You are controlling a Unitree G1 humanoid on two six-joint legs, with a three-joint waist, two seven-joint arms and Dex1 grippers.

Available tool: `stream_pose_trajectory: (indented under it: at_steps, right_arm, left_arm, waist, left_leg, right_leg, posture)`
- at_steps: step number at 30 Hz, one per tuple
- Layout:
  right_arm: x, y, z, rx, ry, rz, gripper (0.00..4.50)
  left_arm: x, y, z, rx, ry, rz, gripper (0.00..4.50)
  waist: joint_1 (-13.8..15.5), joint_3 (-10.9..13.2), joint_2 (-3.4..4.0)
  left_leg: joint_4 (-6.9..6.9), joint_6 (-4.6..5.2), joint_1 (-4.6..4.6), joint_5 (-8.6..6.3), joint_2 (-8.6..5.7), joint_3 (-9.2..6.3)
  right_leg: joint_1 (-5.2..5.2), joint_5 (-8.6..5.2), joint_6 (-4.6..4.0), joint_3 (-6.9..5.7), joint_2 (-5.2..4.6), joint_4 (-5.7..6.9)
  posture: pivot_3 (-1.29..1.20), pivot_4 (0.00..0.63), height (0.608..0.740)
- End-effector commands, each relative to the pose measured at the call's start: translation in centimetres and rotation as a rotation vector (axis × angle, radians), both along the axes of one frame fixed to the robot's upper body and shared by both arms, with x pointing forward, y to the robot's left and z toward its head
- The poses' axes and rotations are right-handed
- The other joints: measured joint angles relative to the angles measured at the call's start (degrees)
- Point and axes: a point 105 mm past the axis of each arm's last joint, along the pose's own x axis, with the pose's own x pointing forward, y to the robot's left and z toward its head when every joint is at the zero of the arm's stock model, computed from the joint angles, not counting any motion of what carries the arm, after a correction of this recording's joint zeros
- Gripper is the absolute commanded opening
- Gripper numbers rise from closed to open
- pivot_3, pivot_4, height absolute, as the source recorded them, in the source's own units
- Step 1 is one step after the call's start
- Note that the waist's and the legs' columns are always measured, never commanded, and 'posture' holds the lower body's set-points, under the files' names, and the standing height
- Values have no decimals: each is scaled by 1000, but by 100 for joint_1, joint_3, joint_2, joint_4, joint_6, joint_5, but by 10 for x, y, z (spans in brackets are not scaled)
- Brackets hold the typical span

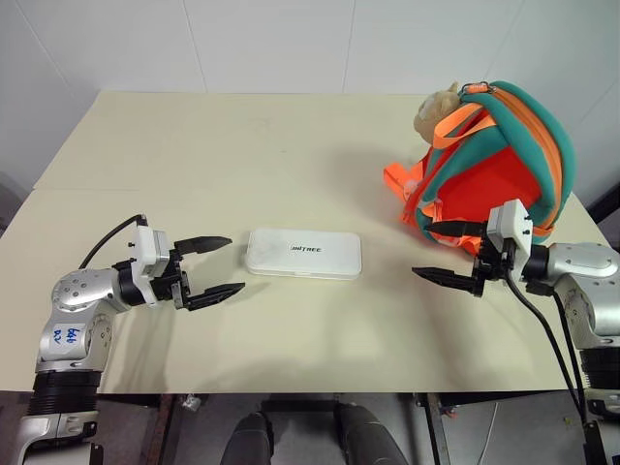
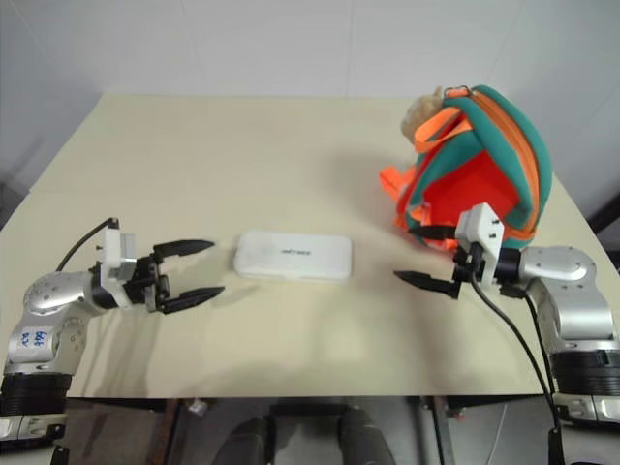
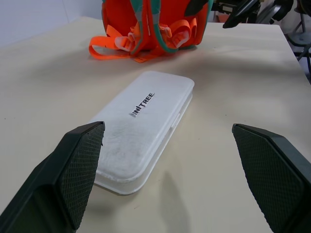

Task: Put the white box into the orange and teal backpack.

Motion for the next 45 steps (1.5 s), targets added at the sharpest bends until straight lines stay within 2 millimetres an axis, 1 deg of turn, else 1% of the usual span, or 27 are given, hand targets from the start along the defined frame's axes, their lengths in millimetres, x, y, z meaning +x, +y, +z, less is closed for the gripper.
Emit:
stream_pose_trajectory:
  at_steps: [1,4,6,9,12,13,14,16,18,19,22,23,24,26,27,29,32,35,37,41,45]
  right_arm:
    - [-1,7,8,-5,-28,44,4477]
    - [4,7,12,16,-42,18,4477]
    - [5,7,11,14,-37,11,4477]
    - [6,17,7,9,-39,19,4477]
    - [11,32,-1,-4,-57,8,3891]
    - [14,35,-3,-12,-70,-5,3604]
    - [16,38,-4,-9,-74,-18,3223]
    - [21,42,-10,-19,-80,-38,2551]
    - [21,46,-17,-16,-39,-27,1871]
    - [21,47,-19,-25,-37,-31,1586]
    - [32,48,-26,-39,-45,-77,605]
    - [36,49,-28,-40,-44,-93,239]
    - [39,49,-30,-42,-44,-103,0]
    - [49,48,-35,-45,-40,-149,0]
    - [55,48,-39,-48,-31,-170,0]
    - [62,53,-43,-38,-23,-182,0]
    - [66,65,-44,-28,-20,-163,0]
    - [66,79,-43,-16,-25,-129,0]
    - [65,84,-42,-9,-27,-117,0]
    - [58,87,-40,-7,-21,-94,0]
    - [50,82,-39,-19,-6,-85,0]
  left_arm:
    - [-3,-2,4,12,-35,-12,4500]
    - [1,1,2,22,-48,15,4500]
    - [4,1,2,19,-50,31,4500]
    - [7,2,0,20,-48,44,4500]
    - [15,10,2,24,-84,110,4500]
    - [17,12,3,14,-89,128,4100]
    - [20,15,4,20,-103,151,3878]
    - [27,22,5,29,-119,219,3261]
    - [32,27,3,32,-127,275,2634]
    - [34,29,3,28,-127,299,2389]
    - [37,25,0,4,-117,341,1497]
    - [38,24,-5,7,-109,348,1163]
    - [39,23,-8,11,-103,353,815]
    - [43,22,-15,24,-97,382,172]
    - [48,22,-19,29,-87,419,50]
    - [56,17,-27,44,-65,456,50]
    - [61,11,-33,54,-58,466,50]
    - [62,5,-42,53,-22,456,50]
    - [61,0,-43,39,-15,434,50]
    - [52,-15,-37,-24,-7,343,50]
    - [31,-28,-44,-11,38,216,50]
  waist:
    - [-4,0,0]
    - [-4,0,0]
    - [1,0,0]
    - [2,0,0]
    - [-13,0,0]
    - [-15,0,0]
    - [-15,0,0]
    - [-14,0,0]
    - [-12,0,0]
    - [-9,0,0]
    - [-2,0,0]
    - [-2,0,0]
    - [-4,0,0]
    - [-5,0,0]
    - [-6,0,0]
    - [-7,0,0]
    - [-14,0,-1]
    - [-53,-1,0]
    - [-77,-1,0]
    - [-117,-1,-1]
    - [-126,-1,0]
  left_leg:
    - [0,0,0,0,0,0]
    - [1,0,0,0,0,0]
    - [1,0,0,0,0,0]
    - [1,0,0,0,0,0]
    - [2,0,1,0,0,-1]
    - [4,0,1,0,0,-1]
    - [6,0,1,0,0,-1]
    - [8,0,1,0,0,-1]
    - [9,0,1,0,-1,-1]
    - [8,0,1,0,-1,-1]
    - [7,0,0,0,0,-4]
    - [9,0,1,0,0,-4]
    - [9,0,0,0,-1,-4]
    - [10,0,2,0,-1,-3]
    - [12,0,4,0,-2,-3]
    - [16,0,6,1,-3,-3]
    - [18,1,8,2,-3,-4]
    - [17,1,7,2,-3,-4]
    - [17,1,7,2,-3,-4]
    - [17,1,7,2,-3,-7]
    - [13,1,6,2,-3,-8]
  right_leg:
    - [0,0,0,0,0,0]
    - [0,0,0,0,0,2]
    - [0,0,0,0,0,2]
    - [0,0,0,0,0,2]
    - [0,0,0,0,1,4]
    - [0,0,0,0,1,6]
    - [-1,0,0,0,2,9]
    - [-1,0,0,0,1,12]
    - [-2,1,1,0,1,13]
    - [-2,1,1,0,0,12]
    - [-2,1,1,0,0,13]
    - [-2,1,1,0,0,15]
    - [-2,1,2,-1,0,17]
    - [-3,1,2,0,0,22]
    - [-2,1,1,0,0,26]
    - [-2,1,1,0,0,32]
    - [-3,1,2,0,2,41]
    - [-5,1,1,0,3,44]
    - [-4,1,2,0,2,45]
    - [-4,1,2,-1,1,48]
    - [-4,1,1,-1,1,44]
  posture:
    - [0,150,740]
    - [0,150,740]
    - [0,150,740]
    - [0,150,740]
    - [0,150,740]
    - [0,150,740]
    - [0,150,740]
    - [0,150,740]
    - [0,150,740]
    - [0,150,740]
    - [0,150,740]
    - [0,150,740]
    - [0,150,740]
    - [0,150,740]
    - [0,150,740]
    - [0,150,740]
    - [0,150,740]
    - [0,150,740]
    - [0,150,740]
    - [0,150,740]
    - [0,150,740]
